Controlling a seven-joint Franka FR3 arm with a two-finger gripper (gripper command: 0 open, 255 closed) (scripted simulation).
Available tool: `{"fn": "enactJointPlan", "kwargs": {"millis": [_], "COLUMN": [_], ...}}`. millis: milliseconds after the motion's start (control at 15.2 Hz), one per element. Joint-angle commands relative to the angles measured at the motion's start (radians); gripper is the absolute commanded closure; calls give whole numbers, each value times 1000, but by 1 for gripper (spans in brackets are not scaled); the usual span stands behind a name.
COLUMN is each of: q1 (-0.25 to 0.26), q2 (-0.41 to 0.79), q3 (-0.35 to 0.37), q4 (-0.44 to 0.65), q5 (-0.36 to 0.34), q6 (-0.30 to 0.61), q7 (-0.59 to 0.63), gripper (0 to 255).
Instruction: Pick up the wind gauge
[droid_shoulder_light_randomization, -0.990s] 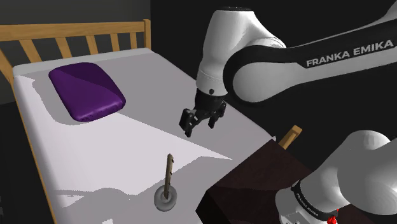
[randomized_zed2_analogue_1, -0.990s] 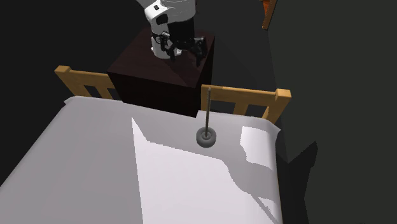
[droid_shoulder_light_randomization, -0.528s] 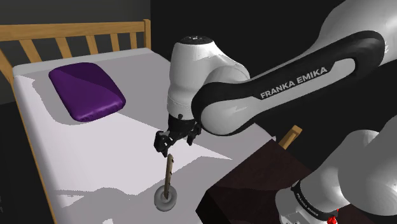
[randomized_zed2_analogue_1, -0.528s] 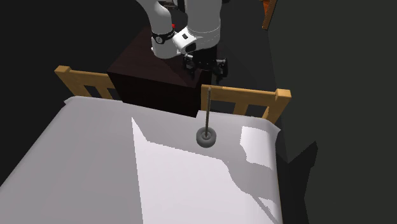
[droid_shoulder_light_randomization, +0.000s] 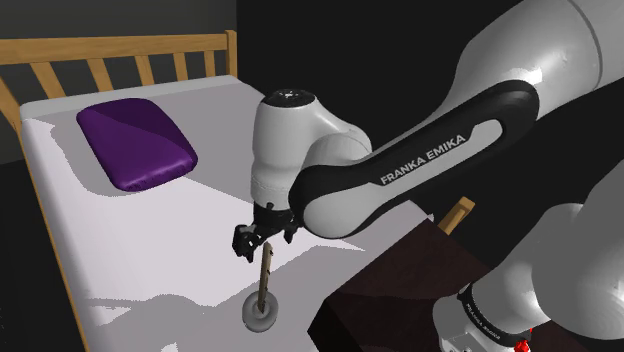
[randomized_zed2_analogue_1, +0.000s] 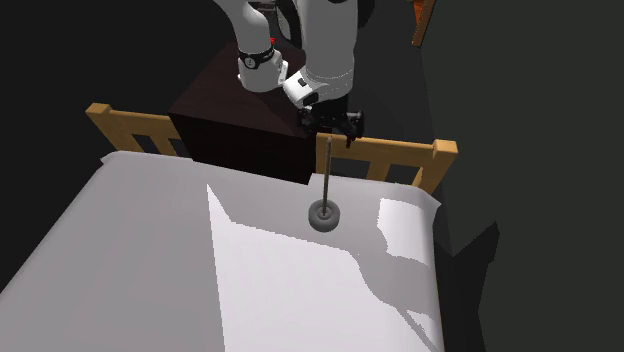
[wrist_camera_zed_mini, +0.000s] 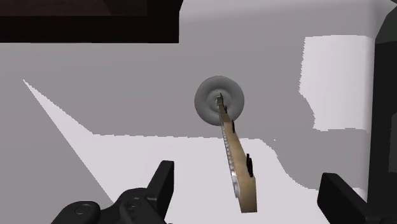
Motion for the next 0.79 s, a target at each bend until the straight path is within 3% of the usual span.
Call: {"fn": "enactJointPlan", "kwargs": {"millis": [0,66,132,726], "q1": [2,2,2,2], "q2": [18,18,17,18], "q3": [-3,-3,-2,-3], "q4": [-7,-7,-10,-7], "q5": [-12,-12,-12,-12], "q6": [23,23,25,23], "q7": [8,7,7,8], "gripper": [0,0,255,255]}}
